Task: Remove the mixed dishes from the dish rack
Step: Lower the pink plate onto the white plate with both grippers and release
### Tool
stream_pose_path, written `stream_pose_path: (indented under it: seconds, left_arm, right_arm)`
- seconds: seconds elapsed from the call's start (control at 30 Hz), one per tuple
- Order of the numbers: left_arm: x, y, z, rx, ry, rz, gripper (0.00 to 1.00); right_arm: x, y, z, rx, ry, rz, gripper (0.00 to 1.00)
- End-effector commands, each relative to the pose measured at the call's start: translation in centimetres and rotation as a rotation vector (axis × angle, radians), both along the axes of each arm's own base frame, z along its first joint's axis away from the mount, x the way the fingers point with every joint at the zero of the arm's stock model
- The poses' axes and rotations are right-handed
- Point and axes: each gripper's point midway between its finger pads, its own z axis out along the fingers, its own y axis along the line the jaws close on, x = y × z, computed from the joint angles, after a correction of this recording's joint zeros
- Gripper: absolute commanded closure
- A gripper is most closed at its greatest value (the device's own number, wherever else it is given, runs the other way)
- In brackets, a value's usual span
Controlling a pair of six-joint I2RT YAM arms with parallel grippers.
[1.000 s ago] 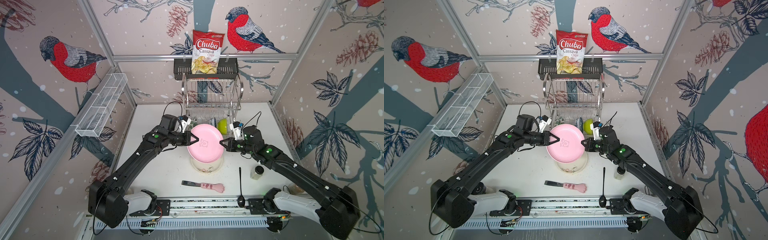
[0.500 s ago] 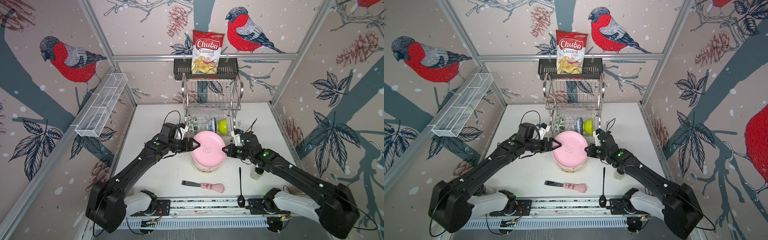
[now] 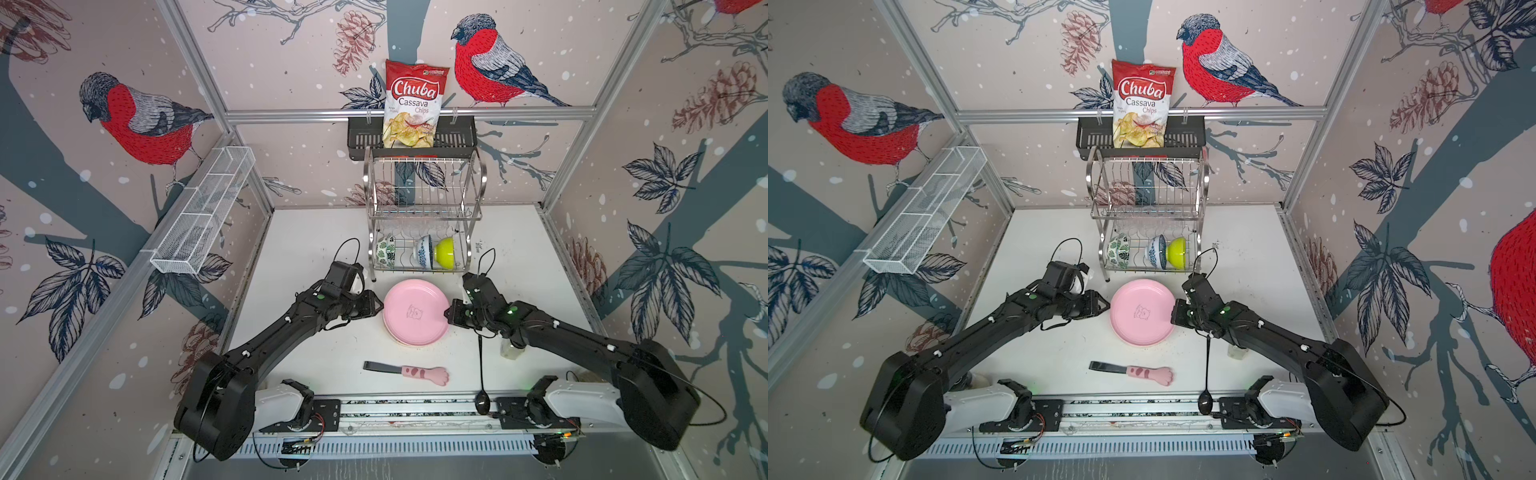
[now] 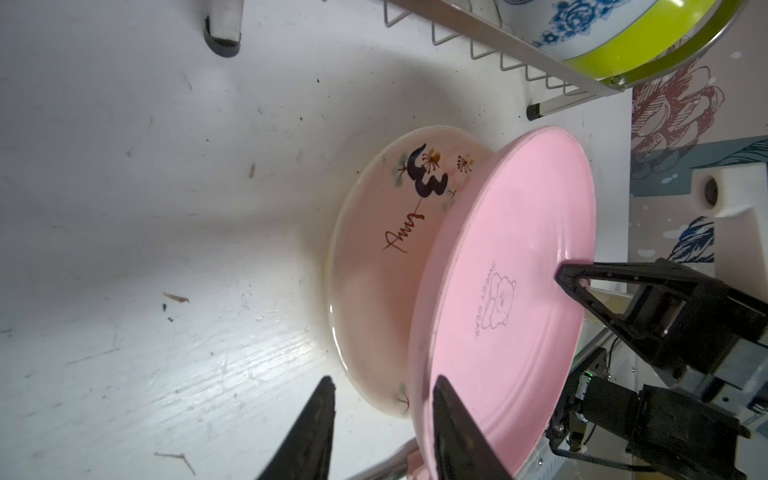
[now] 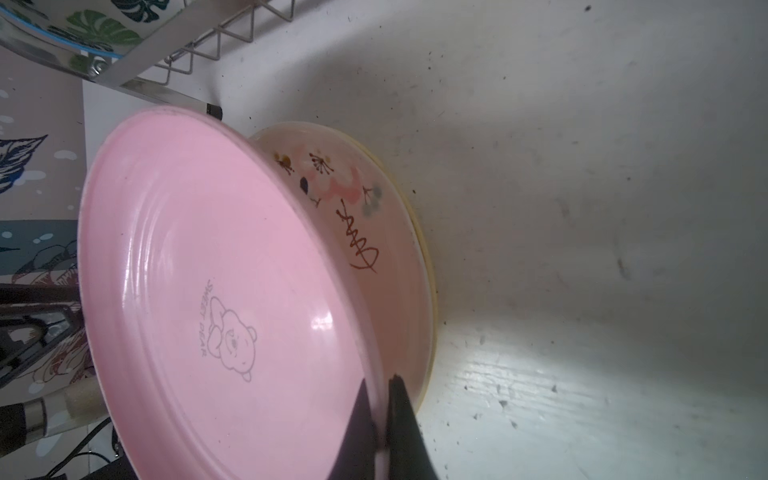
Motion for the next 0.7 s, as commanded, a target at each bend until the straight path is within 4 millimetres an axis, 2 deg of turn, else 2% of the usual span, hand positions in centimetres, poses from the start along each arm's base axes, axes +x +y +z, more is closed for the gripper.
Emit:
stream_pose_path:
  seconds: [0.0,0.23,0.47,0.67]
  left_arm:
    - [0.9,-0.3,-0.1,-0.002,-0.037,0.008,0.62]
    - [0.7,-0.9,-2.2,0.003,-0.005,-0.009,0.78]
    - [0.1,-1.2,-4.0,0.035,0.067,-0.039,0.80]
    - [-0.2,0.0,-4.8,0.109,0.079,-0.022,0.84]
  right_arm:
    - [1.3,0.7,0.4,0.024,-0.036,-0.032,1.00]
    - [1.9,0.6,-0.5,0.001,-0.034,-0.059,1.00]
    - [1.5,1.4,-1.4,-0.030,-0.022,-0.041,1.00]
    - [0.9,1.5,-2.1,-0.103,-0.033,-0.057,1.00]
